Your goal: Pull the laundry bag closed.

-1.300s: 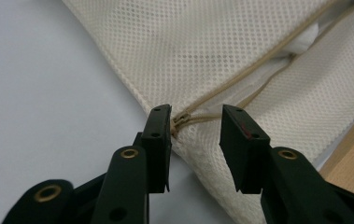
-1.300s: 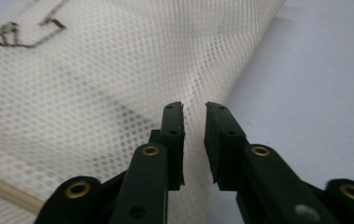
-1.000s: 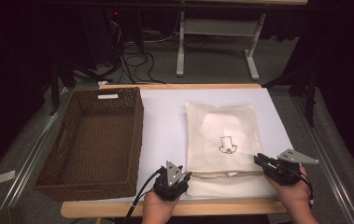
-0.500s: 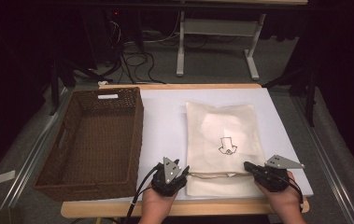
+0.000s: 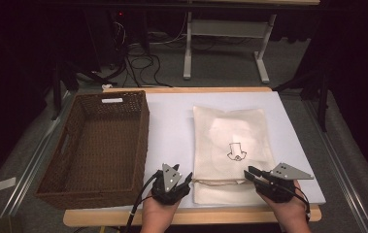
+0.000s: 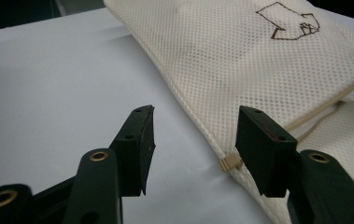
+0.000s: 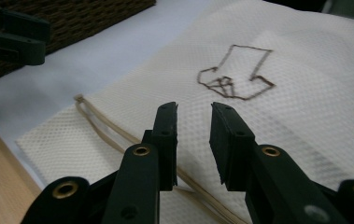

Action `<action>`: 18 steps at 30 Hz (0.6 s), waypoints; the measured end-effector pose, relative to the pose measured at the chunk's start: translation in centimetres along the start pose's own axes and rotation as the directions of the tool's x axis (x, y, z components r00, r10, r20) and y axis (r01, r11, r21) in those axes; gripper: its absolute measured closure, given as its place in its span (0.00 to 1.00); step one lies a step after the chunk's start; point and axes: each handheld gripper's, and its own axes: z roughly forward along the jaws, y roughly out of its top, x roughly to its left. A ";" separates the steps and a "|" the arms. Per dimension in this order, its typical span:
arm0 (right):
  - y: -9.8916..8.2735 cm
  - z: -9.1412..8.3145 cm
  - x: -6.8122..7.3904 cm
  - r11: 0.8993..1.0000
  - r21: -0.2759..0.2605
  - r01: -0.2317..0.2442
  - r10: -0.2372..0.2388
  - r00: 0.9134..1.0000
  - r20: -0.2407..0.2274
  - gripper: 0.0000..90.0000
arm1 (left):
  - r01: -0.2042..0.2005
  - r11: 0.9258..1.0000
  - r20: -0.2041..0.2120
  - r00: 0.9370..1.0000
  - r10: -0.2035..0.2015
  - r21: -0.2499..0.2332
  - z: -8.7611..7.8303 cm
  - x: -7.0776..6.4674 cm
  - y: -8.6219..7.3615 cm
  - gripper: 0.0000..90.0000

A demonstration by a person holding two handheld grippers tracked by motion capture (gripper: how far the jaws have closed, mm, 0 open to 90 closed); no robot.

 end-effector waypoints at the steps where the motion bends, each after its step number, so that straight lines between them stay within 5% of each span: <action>1: 0.0 0.0 0.0 1.000 0.000 0.000 0.000 1.000 0.000 0.81 | 0.000 1.000 0.000 1.000 0.000 0.000 0.0 0.0 0.0 0.53; 4: 0.5 1.0 1.6 0.999 0.006 0.052 -0.052 0.998 -0.037 0.81 | 0.031 1.000 -0.001 1.000 -0.031 -0.008 -1.2 0.2 -0.4 0.53; 8: 0.9 1.9 2.9 0.997 0.009 0.083 -0.082 0.994 -0.067 0.81 | -0.012 1.000 -0.030 0.999 0.012 -0.013 -1.3 -0.2 -0.4 0.51; 18: 1.4 4.3 5.1 0.996 0.033 0.087 -0.083 0.990 -0.116 0.82 | 0.024 1.000 -0.039 0.999 -0.024 -0.013 -1.2 0.7 -0.3 0.49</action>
